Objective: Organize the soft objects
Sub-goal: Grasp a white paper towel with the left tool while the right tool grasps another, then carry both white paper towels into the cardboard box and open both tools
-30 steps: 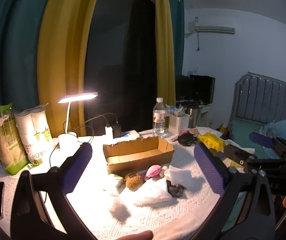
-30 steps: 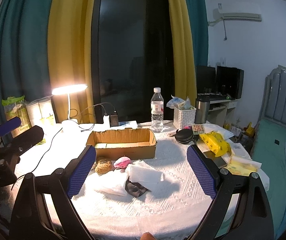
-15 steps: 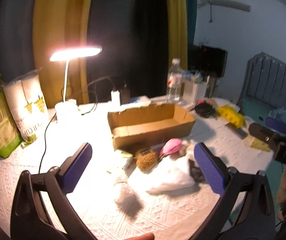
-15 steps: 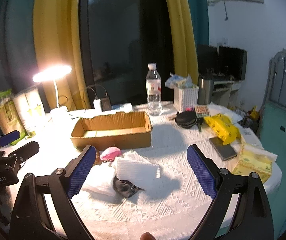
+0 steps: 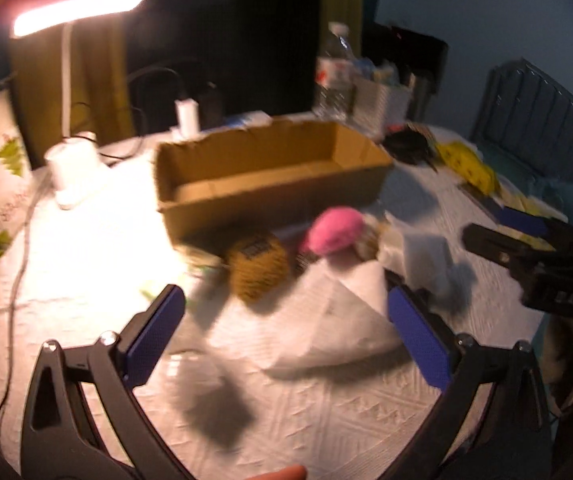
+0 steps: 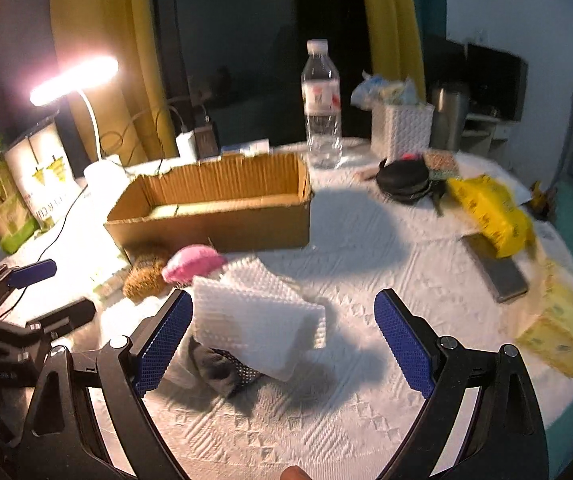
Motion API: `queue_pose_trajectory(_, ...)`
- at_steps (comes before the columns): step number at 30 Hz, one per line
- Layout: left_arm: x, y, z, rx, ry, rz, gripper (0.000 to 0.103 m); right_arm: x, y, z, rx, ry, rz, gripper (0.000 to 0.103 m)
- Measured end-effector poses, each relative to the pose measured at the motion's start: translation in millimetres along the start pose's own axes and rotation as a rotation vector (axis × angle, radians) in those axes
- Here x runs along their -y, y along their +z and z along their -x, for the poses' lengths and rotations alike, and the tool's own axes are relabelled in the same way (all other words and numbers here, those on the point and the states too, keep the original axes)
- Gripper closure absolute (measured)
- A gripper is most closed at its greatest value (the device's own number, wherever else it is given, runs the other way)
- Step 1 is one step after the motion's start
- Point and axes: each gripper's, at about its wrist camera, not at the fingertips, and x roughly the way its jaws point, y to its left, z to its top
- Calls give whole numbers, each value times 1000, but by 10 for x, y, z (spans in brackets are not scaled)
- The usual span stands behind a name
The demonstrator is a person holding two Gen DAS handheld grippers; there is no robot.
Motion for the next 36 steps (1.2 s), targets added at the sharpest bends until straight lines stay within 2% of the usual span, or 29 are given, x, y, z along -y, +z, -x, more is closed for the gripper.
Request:
queue_pose_trajectory(2,75,-26,-135,-40,-14,-13,1,42,-30,-140,-29,23,-6,12)
queue_pose_trajectory(9,174,-104,-494,-138,-16,-34,1,44,-60,-455,-70,89,18,12)
queue_pose_trajectory(10,183,-105,-517,-145,-22,-35,3,51,-56,-488,-75,92,20,12)
queue_pose_trajectory(12,207,-107,-575,-176,-36,-44,15,59,-49,-565,-83,112,25,15)
queue_pose_trajectory(14,251,-120,-631,-204,-46,-59,29,49,-46,-630,-93,130,33,33)
queue_pose_trajectory(15,265,-127,-651,-214,-56,-63,35,46,-48,-651,-101,136,42,45)
queue_pose_trajectory(16,273,-136,-665,-224,-81,-59,46,47,-55,-664,-101,138,48,56)
queue_pose_trajectory(17,270,-140,-679,-231,-107,-48,50,46,-59,-669,-102,144,50,60)
queue_pose_trajectory(18,267,-138,-676,-230,-111,-44,52,46,-69,-672,-104,156,52,69)
queue_pose_trajectory(19,268,-139,-673,-227,-117,-45,59,45,-76,-671,-104,163,55,77)
queue_pose_trajectory(20,268,-139,-665,-224,-134,-43,68,42,-86,-665,-103,170,61,81)
queue_pose_trajectory(22,292,-141,-657,-222,-149,-41,76,51,-93,-638,-93,175,59,89)
queue_pose_trajectory(23,304,-141,-647,-220,-151,-44,84,62,-87,-607,-85,175,56,89)
queue_pose_trajectory(26,313,-132,-593,-201,-178,-40,91,85,-47,-492,-51,171,55,90)
queue_pose_trajectory(36,288,36,-259,-107,-230,-39,95,75,158,-14,71,148,65,90)
